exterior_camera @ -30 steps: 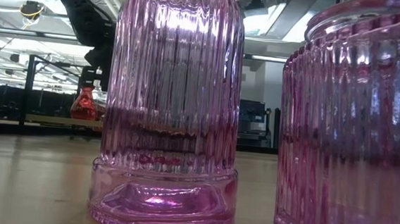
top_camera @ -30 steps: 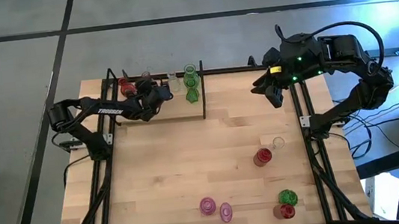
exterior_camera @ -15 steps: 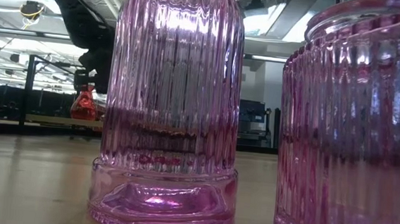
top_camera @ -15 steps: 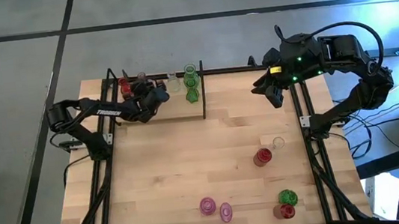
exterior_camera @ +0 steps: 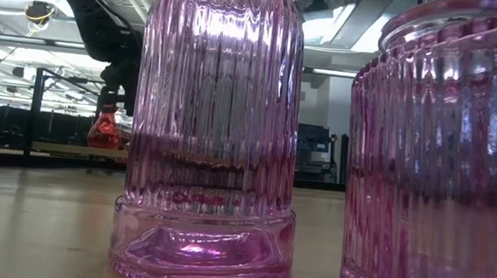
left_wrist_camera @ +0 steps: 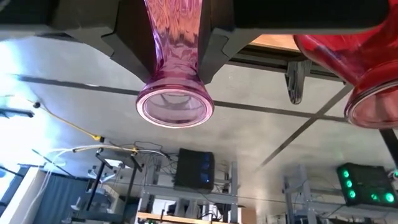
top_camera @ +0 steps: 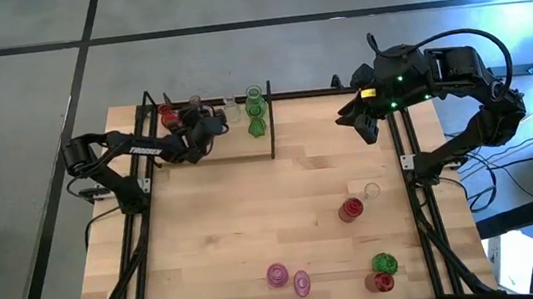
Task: Sort vases onto shelf
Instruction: Put the top purple vase on the shelf
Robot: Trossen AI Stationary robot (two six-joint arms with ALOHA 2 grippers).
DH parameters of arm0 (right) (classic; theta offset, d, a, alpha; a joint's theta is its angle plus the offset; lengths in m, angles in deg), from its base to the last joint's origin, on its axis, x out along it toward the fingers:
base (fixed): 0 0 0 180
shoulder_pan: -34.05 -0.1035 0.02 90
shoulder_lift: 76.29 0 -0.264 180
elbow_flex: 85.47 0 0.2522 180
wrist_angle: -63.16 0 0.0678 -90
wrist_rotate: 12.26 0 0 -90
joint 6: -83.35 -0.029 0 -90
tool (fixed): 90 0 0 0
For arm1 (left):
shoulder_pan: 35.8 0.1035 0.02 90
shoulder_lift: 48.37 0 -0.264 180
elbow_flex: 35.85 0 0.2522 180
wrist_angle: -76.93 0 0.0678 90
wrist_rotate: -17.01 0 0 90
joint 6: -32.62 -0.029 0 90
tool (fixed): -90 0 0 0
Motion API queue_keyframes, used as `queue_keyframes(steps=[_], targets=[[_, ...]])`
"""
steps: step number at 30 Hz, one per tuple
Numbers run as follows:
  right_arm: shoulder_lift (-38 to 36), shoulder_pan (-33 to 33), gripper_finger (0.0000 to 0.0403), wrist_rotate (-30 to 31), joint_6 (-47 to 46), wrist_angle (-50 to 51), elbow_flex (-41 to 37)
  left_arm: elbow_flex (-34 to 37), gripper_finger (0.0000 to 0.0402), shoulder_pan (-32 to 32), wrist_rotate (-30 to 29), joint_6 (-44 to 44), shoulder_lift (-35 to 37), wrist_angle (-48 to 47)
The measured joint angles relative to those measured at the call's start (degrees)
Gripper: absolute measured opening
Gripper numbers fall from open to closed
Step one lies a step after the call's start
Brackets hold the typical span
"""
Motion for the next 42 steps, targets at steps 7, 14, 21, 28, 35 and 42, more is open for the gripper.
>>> queue_keyframes(steps=[7, 14, 21, 28, 35, 42], targets=[[0.00, 0.00, 0.0127, 0.00, 0.00, 0.00, 0.00, -0.02, 0.0089, -0.02, 1.25, -4.70, -0.02, 0.02], [0.00, 0.00, 0.0127, 0.00, 0.00, 0.02, 0.02, -0.02, 0.0089, -0.02, 1.46, -6.17, -0.02, 0.00], [0.00, 0.00, 0.0127, -0.02, -0.05, 0.02, 0.01, -0.04, 0.0090, -0.04, 1.44, -6.20, -0.01, -0.68], [0.00, 0.00, 0.0127, -0.02, -0.07, 0.02, 0.02, -0.04, 0.0110, -0.29, 1.19, -6.30, 0.00, -1.44], [0.00, 0.00, 0.0127, -0.02, -1.10, 0.02, 0.00, 0.04, 0.0125, -0.29, 1.60, -6.32, -0.04, -1.70], [0.00, 0.00, 0.0127, -0.03, -1.11, 0.02, 0.02, 0.04, 0.0126, -0.31, 1.62, -6.30, -0.04, -1.68]])
